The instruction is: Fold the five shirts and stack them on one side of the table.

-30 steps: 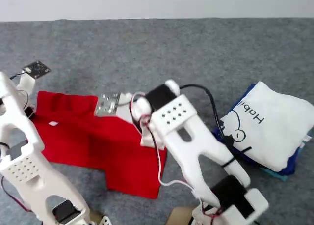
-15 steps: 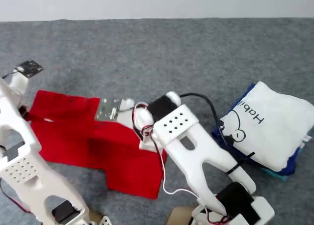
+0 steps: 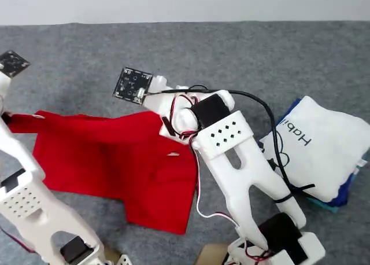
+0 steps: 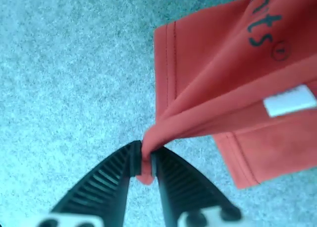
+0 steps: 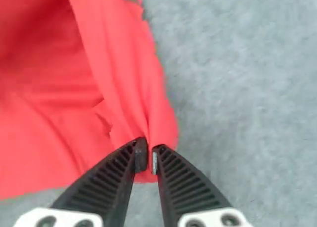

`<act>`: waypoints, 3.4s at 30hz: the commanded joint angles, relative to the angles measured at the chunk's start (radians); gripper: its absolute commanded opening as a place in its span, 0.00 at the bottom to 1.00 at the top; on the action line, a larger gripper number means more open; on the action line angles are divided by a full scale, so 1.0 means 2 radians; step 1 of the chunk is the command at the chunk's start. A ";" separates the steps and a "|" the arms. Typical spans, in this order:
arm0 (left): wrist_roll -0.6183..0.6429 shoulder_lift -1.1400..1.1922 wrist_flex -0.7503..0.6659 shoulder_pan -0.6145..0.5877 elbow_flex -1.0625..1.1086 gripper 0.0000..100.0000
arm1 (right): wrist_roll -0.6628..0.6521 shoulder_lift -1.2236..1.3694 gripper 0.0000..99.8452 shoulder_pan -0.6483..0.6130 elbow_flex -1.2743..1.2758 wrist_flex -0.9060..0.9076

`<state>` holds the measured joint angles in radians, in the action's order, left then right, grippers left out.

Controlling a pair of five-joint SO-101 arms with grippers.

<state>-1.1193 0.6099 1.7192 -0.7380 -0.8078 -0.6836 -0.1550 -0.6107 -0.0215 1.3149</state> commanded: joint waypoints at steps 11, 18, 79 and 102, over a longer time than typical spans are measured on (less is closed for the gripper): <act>0.048 -0.009 0.015 0.014 -0.087 0.00 | -0.031 0.001 0.01 0.065 -0.124 -0.122; 0.081 -0.007 0.017 0.034 -0.146 0.00 | -0.072 0.056 0.01 0.076 -0.183 -0.132; 0.077 -0.005 0.017 0.074 -0.051 0.00 | -0.169 0.266 0.01 0.068 -0.398 0.167; 0.032 -0.008 0.018 0.067 -0.016 0.00 | -0.083 0.053 0.01 0.000 -0.066 0.225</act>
<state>-1.0226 0.6099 1.7331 -0.5953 -0.8554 -0.8861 0.0783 -0.6045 -0.2793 1.7538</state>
